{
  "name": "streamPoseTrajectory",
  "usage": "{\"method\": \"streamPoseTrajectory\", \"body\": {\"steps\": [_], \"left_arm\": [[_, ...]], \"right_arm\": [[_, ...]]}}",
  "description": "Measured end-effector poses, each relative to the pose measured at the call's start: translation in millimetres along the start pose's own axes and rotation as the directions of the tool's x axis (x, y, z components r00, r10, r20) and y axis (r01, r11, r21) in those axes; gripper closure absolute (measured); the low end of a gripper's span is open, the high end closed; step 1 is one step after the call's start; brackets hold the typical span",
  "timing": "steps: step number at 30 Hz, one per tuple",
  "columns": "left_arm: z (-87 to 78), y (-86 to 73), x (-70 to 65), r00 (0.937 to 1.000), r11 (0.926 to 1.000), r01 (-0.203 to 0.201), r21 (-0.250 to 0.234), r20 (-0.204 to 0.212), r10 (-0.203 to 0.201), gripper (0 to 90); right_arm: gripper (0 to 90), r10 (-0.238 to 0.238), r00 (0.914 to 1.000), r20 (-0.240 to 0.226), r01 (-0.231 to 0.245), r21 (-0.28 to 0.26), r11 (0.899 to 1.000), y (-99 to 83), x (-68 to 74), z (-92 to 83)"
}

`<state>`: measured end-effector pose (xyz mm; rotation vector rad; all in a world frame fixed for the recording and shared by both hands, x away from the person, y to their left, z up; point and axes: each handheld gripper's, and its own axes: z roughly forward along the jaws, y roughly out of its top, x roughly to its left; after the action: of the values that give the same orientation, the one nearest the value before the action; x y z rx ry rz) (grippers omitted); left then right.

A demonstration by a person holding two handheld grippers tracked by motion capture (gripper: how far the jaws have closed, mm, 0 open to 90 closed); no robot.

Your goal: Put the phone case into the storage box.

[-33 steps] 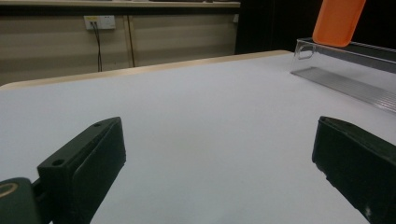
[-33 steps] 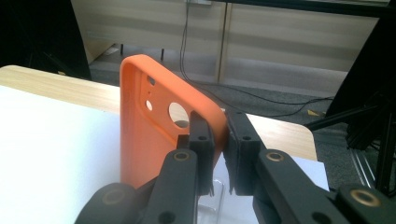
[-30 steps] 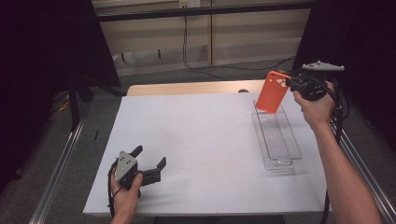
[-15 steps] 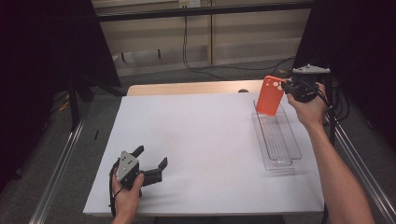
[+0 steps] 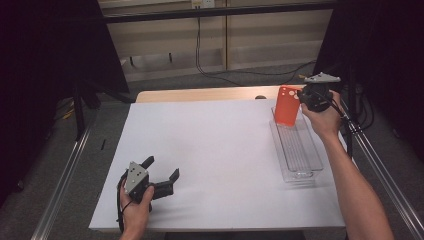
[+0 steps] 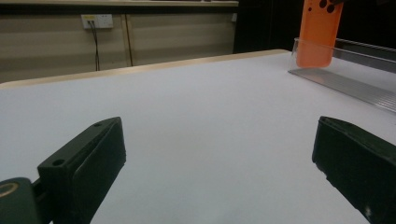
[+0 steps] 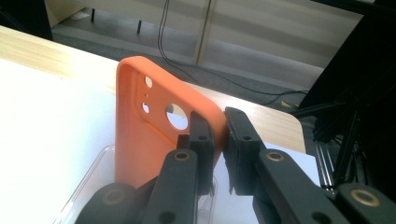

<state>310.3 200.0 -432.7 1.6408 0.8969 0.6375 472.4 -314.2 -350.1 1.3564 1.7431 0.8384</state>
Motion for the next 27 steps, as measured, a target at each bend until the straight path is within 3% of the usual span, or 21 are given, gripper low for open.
{"method": "streamPoseTrajectory", "body": {"steps": [9,16,21,27], "left_arm": [[0.7,0.0,-0.1,1.0,1.0,-0.004,0.004,0.003,0.004,2.6],[2.4,-0.4,0.0,1.0,1.0,0.003,0.003,0.004,-0.003,2.7],[3.5,0.1,-1.1,1.0,1.0,-0.003,0.006,0.007,0.003,2.7],[5.4,0.4,-2.1,0.9998,0.9999,-0.012,0.009,0.016,0.012,3.0]], "right_arm": [[82.2,-0.002,1.0,-0.002,0.002,0.021,1.0,-4.9,0.1,5.1],[81.8,0.013,0.9981,-0.06,-0.011,0.03,0.999,-2.3,-2.7,3.2],[81.2,0.047,0.9932,-0.106,-0.037,0.097,0.995,2.0,-8.1,-1.4],[80.9,0.08,0.9891,-0.123,-0.059,0.165,0.985,6.6,-12.1,-2.9]]}}
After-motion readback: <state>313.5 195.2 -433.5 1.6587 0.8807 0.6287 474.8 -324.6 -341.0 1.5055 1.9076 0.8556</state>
